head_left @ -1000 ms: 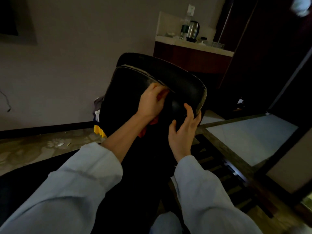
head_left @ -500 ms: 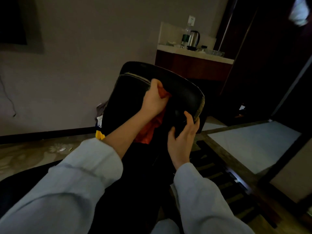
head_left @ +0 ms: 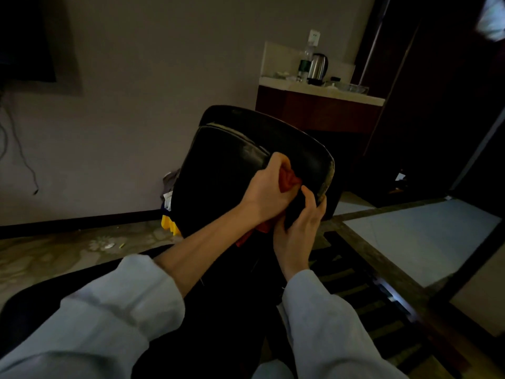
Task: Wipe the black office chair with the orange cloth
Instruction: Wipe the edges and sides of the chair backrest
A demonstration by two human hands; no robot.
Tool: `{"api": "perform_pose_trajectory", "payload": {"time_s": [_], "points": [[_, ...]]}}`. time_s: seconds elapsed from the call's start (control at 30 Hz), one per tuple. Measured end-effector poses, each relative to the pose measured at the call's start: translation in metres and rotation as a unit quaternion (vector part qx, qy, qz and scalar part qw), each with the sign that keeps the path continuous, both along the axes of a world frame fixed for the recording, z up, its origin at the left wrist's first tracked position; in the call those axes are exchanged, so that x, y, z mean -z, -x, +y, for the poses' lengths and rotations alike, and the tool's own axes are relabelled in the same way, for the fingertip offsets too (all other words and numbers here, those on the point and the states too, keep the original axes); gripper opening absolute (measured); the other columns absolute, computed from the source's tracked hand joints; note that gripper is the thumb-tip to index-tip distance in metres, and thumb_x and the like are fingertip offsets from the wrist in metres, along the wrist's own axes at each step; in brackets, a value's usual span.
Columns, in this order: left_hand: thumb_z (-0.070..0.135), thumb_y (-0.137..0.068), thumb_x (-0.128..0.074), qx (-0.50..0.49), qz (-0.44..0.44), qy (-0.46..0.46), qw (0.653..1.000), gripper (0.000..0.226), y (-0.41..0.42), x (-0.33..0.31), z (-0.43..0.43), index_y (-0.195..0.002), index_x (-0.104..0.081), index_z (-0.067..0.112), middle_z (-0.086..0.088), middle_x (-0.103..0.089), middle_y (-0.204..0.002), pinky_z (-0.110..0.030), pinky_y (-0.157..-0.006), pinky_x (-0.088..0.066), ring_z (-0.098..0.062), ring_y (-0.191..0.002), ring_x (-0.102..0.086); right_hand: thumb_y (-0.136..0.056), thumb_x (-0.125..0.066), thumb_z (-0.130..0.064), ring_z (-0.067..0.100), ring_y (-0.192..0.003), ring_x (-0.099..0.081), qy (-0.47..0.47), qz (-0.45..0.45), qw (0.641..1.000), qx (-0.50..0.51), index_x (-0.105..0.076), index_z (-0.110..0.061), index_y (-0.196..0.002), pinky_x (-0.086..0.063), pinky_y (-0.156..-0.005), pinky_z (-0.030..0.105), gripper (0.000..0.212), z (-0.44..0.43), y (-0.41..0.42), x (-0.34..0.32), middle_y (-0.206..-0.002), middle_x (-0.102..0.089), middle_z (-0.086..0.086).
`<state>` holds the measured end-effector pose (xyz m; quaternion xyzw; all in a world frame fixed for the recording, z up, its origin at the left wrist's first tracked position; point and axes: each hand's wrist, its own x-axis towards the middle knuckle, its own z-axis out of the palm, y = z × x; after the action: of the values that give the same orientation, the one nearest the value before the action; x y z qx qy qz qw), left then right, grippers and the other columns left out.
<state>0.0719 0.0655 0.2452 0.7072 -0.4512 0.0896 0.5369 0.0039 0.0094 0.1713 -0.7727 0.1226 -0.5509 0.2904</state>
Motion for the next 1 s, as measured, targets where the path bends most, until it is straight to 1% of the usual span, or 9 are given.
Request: {"api": "perform_pose_trajectory", "payload": {"time_s": [0.13,0.27,0.4,0.57,0.73,0.8,0.87,0.93,1.0], "points": [[0.016,-0.084,-0.068,-0.013,-0.006,0.018,1.0,0.033,-0.012,-0.005,-0.002,-0.105,-0.043,0.011,0.007,-0.059,-0.084,-0.03,-0.075,-0.052,-0.015,-0.084,-0.063,-0.083,-0.061,0.003,0.032,-0.137,-0.026,0.009,-0.011,1.0,0.0,-0.026,-0.035,-0.131,-0.013,-0.103,0.003,0.07,-0.003,-0.002,0.002,-0.148,-0.018,0.024],[0.018,-0.085,-0.066,-0.097,0.037,0.049,0.993,0.03,-0.04,-0.012,-0.009,-0.101,-0.041,0.012,0.005,-0.057,-0.083,-0.032,-0.073,-0.05,-0.016,-0.082,-0.061,-0.087,-0.058,-0.001,0.032,-0.135,-0.029,0.007,-0.005,1.0,0.021,-0.025,-0.035,-0.13,-0.023,-0.103,0.019,0.064,0.0,-0.001,-0.002,-0.147,-0.02,0.024],[0.017,-0.086,-0.063,-0.147,0.083,0.075,0.983,0.027,-0.051,-0.014,-0.016,-0.102,-0.041,0.012,-0.006,-0.063,-0.092,-0.039,-0.076,-0.053,-0.022,-0.085,-0.063,-0.088,-0.057,-0.002,0.036,-0.134,-0.029,-0.002,0.012,1.0,0.017,-0.028,-0.031,-0.133,-0.029,-0.1,0.026,0.061,0.002,0.001,-0.005,-0.149,-0.016,0.025],[0.015,-0.085,-0.065,-0.059,0.0,0.061,0.996,0.024,-0.018,0.0,-0.005,-0.103,-0.051,0.008,-0.003,-0.066,-0.089,-0.033,-0.076,-0.053,-0.014,-0.083,-0.065,-0.085,-0.058,0.002,0.036,-0.136,-0.026,0.007,0.015,1.0,0.009,-0.022,-0.034,-0.131,-0.028,-0.101,0.028,0.068,0.006,0.006,-0.008,-0.149,-0.015,0.026],[0.006,-0.082,-0.068,0.017,-0.071,0.025,0.997,0.021,0.002,0.006,0.013,-0.098,-0.054,0.007,-0.003,-0.063,-0.085,-0.021,-0.071,-0.049,-0.009,-0.075,-0.06,-0.081,-0.064,-0.002,0.044,-0.135,-0.023,0.036,0.071,0.997,0.005,-0.021,-0.035,-0.132,-0.028,-0.108,0.044,0.075,0.005,0.016,-0.012,-0.148,-0.012,0.03],[0.01,-0.082,-0.068,-0.014,-0.051,0.052,0.997,0.018,-0.009,0.007,0.018,-0.093,-0.053,0.01,-0.002,-0.06,-0.083,-0.02,-0.069,-0.047,-0.01,-0.074,-0.058,-0.078,-0.068,-0.012,0.049,-0.13,-0.026,0.092,0.107,0.984,0.107,-0.025,-0.028,-0.135,-0.027,-0.106,0.056,0.073,0.004,0.018,-0.018,-0.146,-0.016,0.033],[0.012,-0.083,-0.069,-0.052,-0.031,0.086,0.994,0.019,-0.023,0.009,0.02,-0.089,-0.051,0.013,0.001,-0.057,-0.081,-0.017,-0.067,-0.044,-0.005,-0.073,-0.055,-0.077,-0.063,-0.02,0.045,-0.132,-0.022,0.202,0.138,0.948,0.203,-0.033,-0.022,-0.137,-0.018,-0.108,0.059,0.067,0.003,0.02,-0.031,-0.148,-0.019,0.027],[0.012,-0.083,-0.069,-0.075,0.008,0.109,0.991,0.019,-0.038,0.01,0.02,-0.088,-0.051,0.014,0.008,-0.056,-0.078,-0.01,-0.066,-0.042,0.005,-0.07,-0.053,-0.076,-0.059,-0.024,0.037,-0.136,-0.021,0.342,0.164,0.898,0.223,-0.045,-0.02,-0.134,-0.01,-0.11,0.055,0.06,-0.003,0.019,-0.048,-0.148,-0.029,0.019],[0.012,-0.083,-0.07,-0.096,0.038,0.126,0.987,0.02,-0.054,0.007,0.017,-0.088,-0.051,0.015,0.013,-0.055,-0.076,-0.007,-0.066,-0.042,0.007,-0.068,-0.053,-0.073,-0.068,-0.026,0.033,-0.135,-0.028,0.435,0.182,0.859,0.201,-0.06,-0.016,-0.124,-0.009,-0.109,0.052,0.052,-0.017,0.013,-0.065,-0.14,-0.047,0.015]]}}
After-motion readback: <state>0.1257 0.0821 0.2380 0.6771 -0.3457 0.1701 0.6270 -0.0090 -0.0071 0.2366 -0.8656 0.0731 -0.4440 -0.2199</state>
